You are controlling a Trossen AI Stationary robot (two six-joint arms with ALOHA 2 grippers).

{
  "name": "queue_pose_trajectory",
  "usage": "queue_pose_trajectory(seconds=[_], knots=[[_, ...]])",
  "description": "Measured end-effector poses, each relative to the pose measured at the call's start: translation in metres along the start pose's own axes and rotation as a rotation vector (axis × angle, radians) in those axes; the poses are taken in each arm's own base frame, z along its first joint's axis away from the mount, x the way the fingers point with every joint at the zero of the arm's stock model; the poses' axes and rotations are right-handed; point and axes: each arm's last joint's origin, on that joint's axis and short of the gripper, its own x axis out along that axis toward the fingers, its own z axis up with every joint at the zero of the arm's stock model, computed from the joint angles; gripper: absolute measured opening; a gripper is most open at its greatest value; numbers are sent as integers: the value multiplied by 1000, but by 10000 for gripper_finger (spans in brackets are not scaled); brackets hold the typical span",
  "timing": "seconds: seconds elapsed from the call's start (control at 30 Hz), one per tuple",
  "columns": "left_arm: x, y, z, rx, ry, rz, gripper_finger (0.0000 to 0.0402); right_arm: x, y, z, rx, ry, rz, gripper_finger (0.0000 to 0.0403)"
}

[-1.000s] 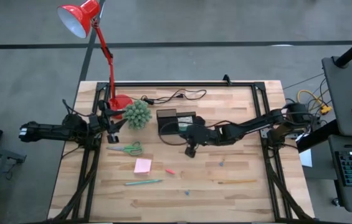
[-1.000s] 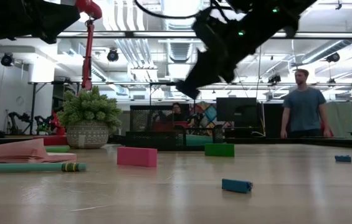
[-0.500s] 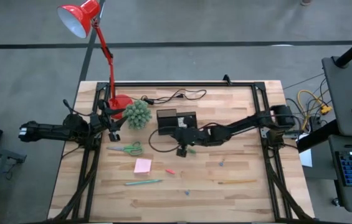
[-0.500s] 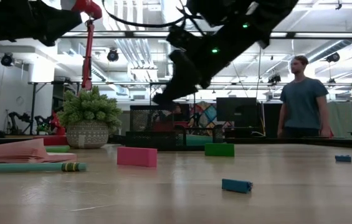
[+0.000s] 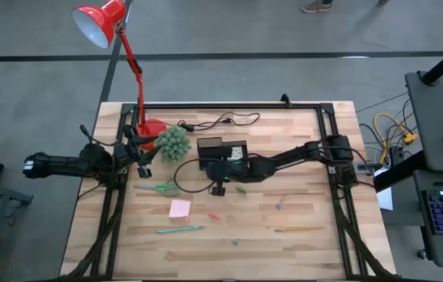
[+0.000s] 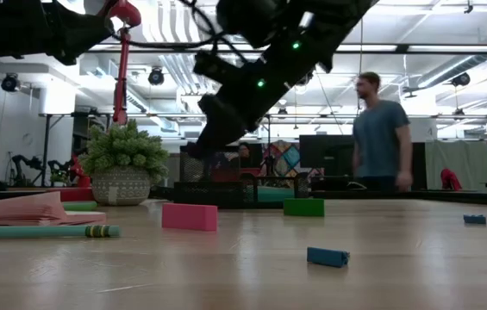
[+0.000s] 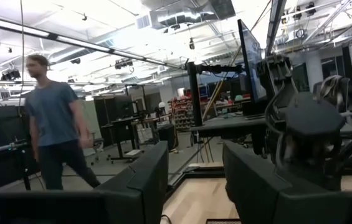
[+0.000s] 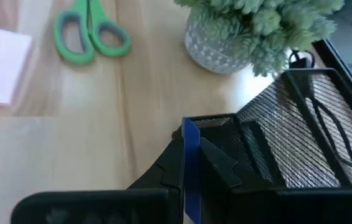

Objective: Pick and place office supplies into organizer
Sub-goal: Put the blue eraser into the desk organizer

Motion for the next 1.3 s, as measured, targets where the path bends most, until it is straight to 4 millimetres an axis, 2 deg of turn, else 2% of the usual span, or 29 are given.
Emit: queue_pose_trajectory(seconds=[0.27,0.5,0.77,1.3], knots=[[0,0,0,-2,-4,1,139,4,-3,2,-54,40,-101,22],[0,0,0,1,2,0,139,5,-8,3,-113,44,-111,22],[0,0,0,0,1,0,139,12,-19,0,-88,60,-131,22],[0,0,0,1,2,1,139,16,-23,1,-40,1,-68,22]])
